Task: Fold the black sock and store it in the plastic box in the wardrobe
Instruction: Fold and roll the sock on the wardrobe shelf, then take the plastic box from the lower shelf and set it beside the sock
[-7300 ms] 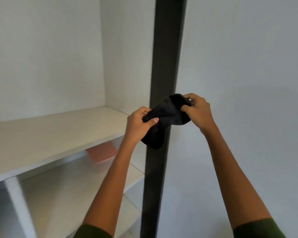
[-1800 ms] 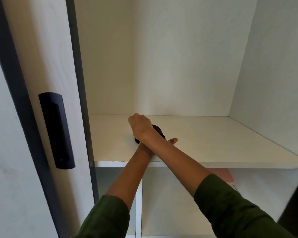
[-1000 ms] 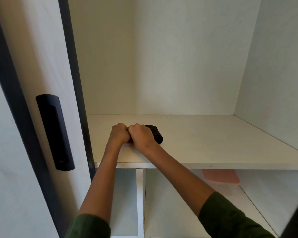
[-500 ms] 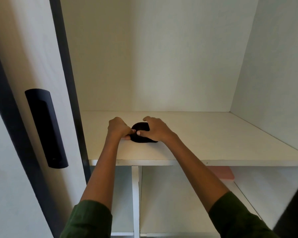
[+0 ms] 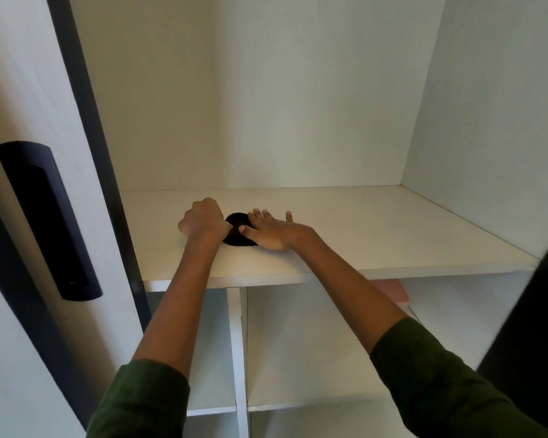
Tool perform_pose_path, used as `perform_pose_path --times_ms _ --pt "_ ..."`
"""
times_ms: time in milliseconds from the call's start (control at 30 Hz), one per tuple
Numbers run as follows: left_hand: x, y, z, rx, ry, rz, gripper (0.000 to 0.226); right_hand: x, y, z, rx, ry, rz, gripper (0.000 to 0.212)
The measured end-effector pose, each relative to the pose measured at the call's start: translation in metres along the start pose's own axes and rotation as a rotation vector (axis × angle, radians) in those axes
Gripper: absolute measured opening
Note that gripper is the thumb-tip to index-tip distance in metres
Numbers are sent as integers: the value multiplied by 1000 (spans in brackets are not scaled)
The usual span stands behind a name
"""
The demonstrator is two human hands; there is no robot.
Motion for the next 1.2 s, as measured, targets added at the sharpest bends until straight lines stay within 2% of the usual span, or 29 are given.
perform_pose_path --times_ms 133,267,333,433,567,633,767,967,1133,1200 --pt "-6 6 -5 -210 -280 66 41 -6 18 -14 -28 18 129 61" --pt "-13 10 -17 -332 -388 -1 35 -29 39 -32 -189 2 222 58" --pt "-17 7 -23 -294 -429 -14 38 -41 43 -43 -255 -17 241 54" --pt "-24 -5 -25 -126 -530 87 50 -53 40 -59 -305 -30 244 51" --pt "-15 -25 -22 119 -529 174 66 -46 20 -70 -229 30 207 50" --pt "-9 -32 -23 188 -534 192 72 -29 14 -67 -197 85 189 50" --pt "-5 -35 -25 259 -546 162 86 3 1 -49 -161 93 114 52" --pt "-5 -38 -23 317 -499 148 90 4 -12 -31 -152 11 79 53" --pt "-6 -38 -20 293 -509 156 105 1 -6 -33 -146 27 126 50" --pt "-7 -33 -21 270 -521 188 111 -5 -1 -40 -213 53 210 47"
Point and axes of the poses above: each hand's wrist, its own z-axis towards the middle knuckle, its own y-axis out of the back of the hand, x = y × z, the point moved 2 cm from there along z, towards the middle knuckle, and after that the axes turned 9 degrees about z, right-handed, at the moved point
